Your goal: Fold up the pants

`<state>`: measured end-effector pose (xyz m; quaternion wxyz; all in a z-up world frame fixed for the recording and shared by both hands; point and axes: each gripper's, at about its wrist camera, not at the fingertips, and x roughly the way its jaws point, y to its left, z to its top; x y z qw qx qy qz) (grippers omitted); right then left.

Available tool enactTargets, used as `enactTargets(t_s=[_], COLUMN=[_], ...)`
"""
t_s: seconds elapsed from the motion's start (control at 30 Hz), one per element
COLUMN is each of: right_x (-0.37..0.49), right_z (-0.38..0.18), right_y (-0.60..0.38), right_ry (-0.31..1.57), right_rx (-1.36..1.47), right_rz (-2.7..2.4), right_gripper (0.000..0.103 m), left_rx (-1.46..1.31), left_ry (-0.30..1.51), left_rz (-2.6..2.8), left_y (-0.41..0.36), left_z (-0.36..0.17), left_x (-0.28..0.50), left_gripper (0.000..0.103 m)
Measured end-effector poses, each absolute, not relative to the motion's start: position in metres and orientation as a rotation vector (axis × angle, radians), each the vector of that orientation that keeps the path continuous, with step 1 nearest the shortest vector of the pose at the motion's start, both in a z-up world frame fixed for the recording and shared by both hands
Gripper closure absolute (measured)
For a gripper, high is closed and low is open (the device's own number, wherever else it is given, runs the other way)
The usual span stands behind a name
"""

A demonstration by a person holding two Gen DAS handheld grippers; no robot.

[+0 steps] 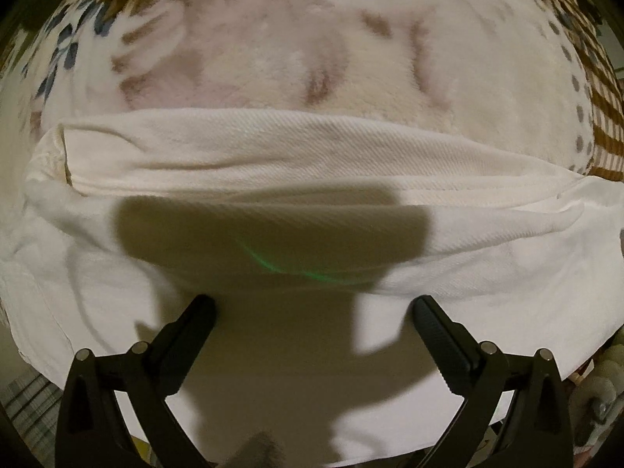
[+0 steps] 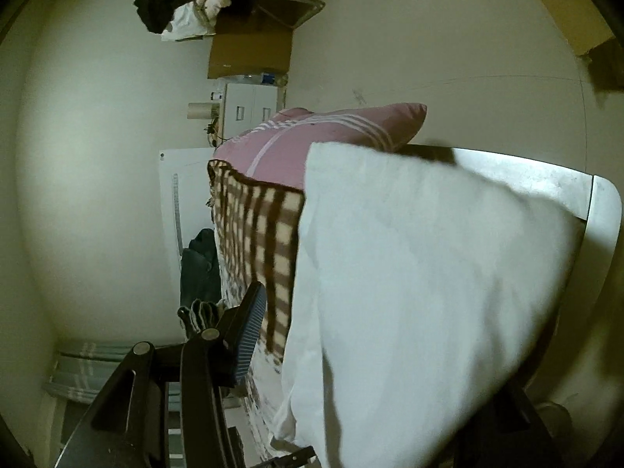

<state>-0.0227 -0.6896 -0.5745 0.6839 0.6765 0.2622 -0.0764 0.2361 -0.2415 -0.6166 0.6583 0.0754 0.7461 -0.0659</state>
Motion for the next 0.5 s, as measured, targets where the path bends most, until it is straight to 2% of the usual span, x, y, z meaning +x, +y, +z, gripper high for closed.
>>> enactTargets(t_s=[0.07, 0.27, 0.5], right_x=[-0.017, -0.019, 0.005], right_z=[-0.572, -0.505, -0.417], right_y=[-0.690, -0.664, -0.588], right_ry=[0.637, 0.664, 0.696], right_rx=[1.467, 1.245, 1.018], right_rz=[-0.227, -0.309, -0.223], right_gripper=[0.094, 0.095, 0.095], left_rx=[0.170, 0.137, 0.059], left_ry=[1.692, 1.622, 1.557], left_rz=[-0.150, -0.164, -0.207], left_y=[-0.242, -0.235, -0.219], left_z=[-0.615, -0.578, -0.521], left_x=[0.237, 0.232, 0.230], left_gripper=[0.000, 0.000, 0.000])
